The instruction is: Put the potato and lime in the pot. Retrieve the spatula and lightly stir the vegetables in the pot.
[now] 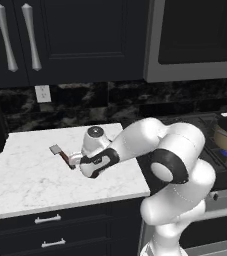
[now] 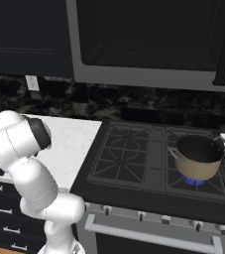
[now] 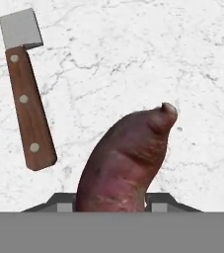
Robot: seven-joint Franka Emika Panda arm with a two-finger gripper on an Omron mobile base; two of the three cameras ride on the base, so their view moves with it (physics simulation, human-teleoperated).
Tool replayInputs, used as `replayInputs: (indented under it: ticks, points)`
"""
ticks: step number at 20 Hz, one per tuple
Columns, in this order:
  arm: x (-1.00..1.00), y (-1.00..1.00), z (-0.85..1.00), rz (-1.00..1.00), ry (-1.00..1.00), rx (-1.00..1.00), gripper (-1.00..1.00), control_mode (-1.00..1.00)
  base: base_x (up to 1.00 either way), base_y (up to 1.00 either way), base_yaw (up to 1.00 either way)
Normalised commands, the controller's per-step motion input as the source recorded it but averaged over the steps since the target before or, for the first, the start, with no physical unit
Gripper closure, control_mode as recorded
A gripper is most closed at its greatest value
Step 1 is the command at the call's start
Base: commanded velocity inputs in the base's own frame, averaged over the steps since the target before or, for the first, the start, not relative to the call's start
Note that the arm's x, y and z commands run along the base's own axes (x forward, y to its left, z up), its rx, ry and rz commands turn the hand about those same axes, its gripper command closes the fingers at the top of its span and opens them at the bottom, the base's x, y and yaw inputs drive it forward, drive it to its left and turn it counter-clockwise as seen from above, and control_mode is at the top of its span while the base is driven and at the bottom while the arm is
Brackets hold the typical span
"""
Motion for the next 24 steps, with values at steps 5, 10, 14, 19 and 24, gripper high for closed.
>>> replayInputs:
  ticks: [5,10,14,19,24]
  points:
    - [-0.49,-0.51,1.00,-0.03,-0.22,0.09,1.00,-1.00,0.00,0.00,0.00]
    - [-0.31,-0.71,1.00,-0.06,-0.08,0.12,1.00,-1.00,0.00,0.00,0.00]
    - [-0.48,-0.73,1.00,-0.06,-0.01,0.05,1.00,-1.00,0.00,0.00,0.00]
    - [-0.46,-0.77,0.87,-0.06,0.01,-0.01,1.00,-1.00,0.00,0.00,0.00]
    - [-0.23,-0.87,0.28,-0.04,0.12,-0.07,1.00,-1.00,0.00,0.00,0.00]
